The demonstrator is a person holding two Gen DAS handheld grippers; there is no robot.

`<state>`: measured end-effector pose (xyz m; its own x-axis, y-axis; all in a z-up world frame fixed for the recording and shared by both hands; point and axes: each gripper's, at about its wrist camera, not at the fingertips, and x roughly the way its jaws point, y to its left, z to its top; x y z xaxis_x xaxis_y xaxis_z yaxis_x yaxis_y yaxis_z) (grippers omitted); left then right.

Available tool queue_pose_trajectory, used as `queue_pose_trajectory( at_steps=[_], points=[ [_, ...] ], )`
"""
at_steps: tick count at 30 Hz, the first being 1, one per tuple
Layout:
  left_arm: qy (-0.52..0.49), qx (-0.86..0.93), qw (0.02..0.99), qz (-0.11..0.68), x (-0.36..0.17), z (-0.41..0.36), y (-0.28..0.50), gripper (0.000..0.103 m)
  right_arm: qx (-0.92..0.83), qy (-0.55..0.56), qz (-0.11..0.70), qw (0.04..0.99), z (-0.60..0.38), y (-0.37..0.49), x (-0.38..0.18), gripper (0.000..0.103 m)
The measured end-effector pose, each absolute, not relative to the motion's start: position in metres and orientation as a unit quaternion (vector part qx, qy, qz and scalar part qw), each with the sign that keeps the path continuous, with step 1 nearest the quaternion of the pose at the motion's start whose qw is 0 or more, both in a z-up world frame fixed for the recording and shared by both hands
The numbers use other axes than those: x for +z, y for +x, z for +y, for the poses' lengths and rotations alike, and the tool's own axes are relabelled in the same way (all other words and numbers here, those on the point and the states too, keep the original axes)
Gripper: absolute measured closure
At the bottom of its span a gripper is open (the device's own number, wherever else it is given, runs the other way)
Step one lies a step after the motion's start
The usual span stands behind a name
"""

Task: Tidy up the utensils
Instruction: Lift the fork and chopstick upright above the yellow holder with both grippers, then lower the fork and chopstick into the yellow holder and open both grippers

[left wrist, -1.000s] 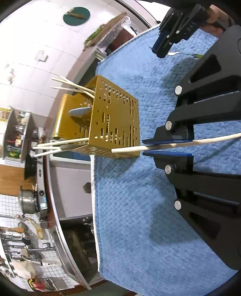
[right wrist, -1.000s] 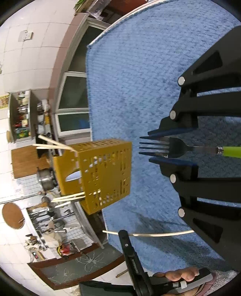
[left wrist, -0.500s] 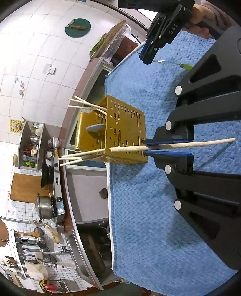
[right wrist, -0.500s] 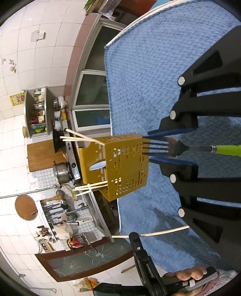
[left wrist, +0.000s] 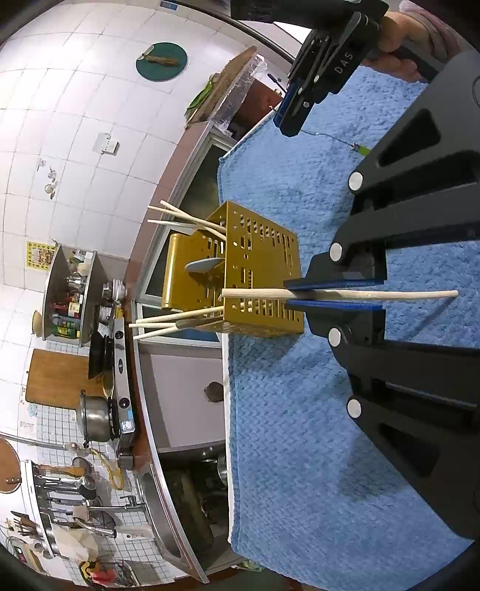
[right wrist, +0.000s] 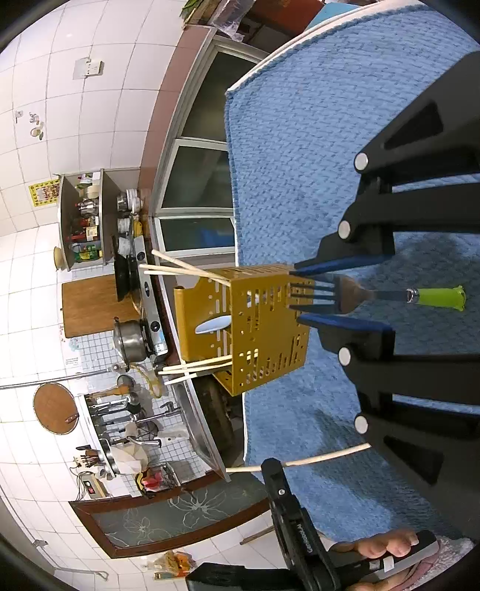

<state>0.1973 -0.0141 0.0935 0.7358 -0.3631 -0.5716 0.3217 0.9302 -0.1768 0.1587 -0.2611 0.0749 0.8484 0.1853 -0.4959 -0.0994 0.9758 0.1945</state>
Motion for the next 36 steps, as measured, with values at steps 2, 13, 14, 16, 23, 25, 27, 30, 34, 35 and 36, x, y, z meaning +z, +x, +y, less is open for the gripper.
queue_pose_trajectory(
  at_steps=[2, 13, 14, 16, 23, 25, 27, 30, 34, 35, 36],
  points=[
    [-0.037, -0.185, 0.932, 0.31, 0.099, -0.014, 0.2, 0.099, 0.072, 0.078, 0.262, 0.959, -0.261, 0.161, 0.082, 0.08],
    [-0.041, -0.196, 0.944, 0.263, 0.18, -0.029, 0.234, 0.099, 0.072, 0.055, 0.208, 0.974, -0.264, 0.194, 0.177, 0.081],
    [-0.036, -0.195, 0.946, 0.256, 0.191, -0.031, 0.238, 0.099, 0.071, 0.049, 0.203, 0.975, -0.264, 0.199, 0.188, 0.081],
    [-0.029, -0.188, 0.951, 0.245, 0.209, -0.034, 0.246, 0.099, 0.067, 0.038, 0.19, 0.979, -0.262, 0.211, 0.211, 0.081],
    [-0.003, -0.165, 0.961, 0.222, 0.244, -0.047, 0.284, 0.099, 0.065, 0.022, 0.184, 0.981, -0.253, 0.261, 0.245, 0.081],
    [0.002, -0.157, 0.963, 0.221, 0.24, -0.049, 0.296, 0.099, 0.062, 0.023, 0.187, 0.98, -0.251, 0.272, 0.241, 0.081],
    [0.007, -0.154, 0.962, 0.226, 0.23, -0.051, 0.306, 0.099, 0.061, 0.023, 0.196, 0.978, -0.25, 0.282, 0.232, 0.081],
    [0.013, -0.15, 0.957, 0.246, 0.207, -0.052, 0.322, 0.099, 0.062, 0.025, 0.218, 0.974, -0.247, 0.297, 0.207, 0.081],
    [0.018, -0.152, 0.949, 0.276, 0.169, -0.053, 0.339, 0.099, 0.06, 0.014, 0.249, 0.966, -0.243, 0.312, 0.173, 0.08],
    [0.022, -0.151, 0.947, 0.284, 0.158, -0.054, 0.342, 0.099, 0.059, 0.013, 0.258, 0.964, -0.243, 0.316, 0.163, 0.08],
    [0.026, -0.151, 0.945, 0.288, 0.149, -0.054, 0.344, 0.099, 0.06, 0.012, 0.263, 0.963, -0.243, 0.318, 0.156, 0.08]
  ],
)
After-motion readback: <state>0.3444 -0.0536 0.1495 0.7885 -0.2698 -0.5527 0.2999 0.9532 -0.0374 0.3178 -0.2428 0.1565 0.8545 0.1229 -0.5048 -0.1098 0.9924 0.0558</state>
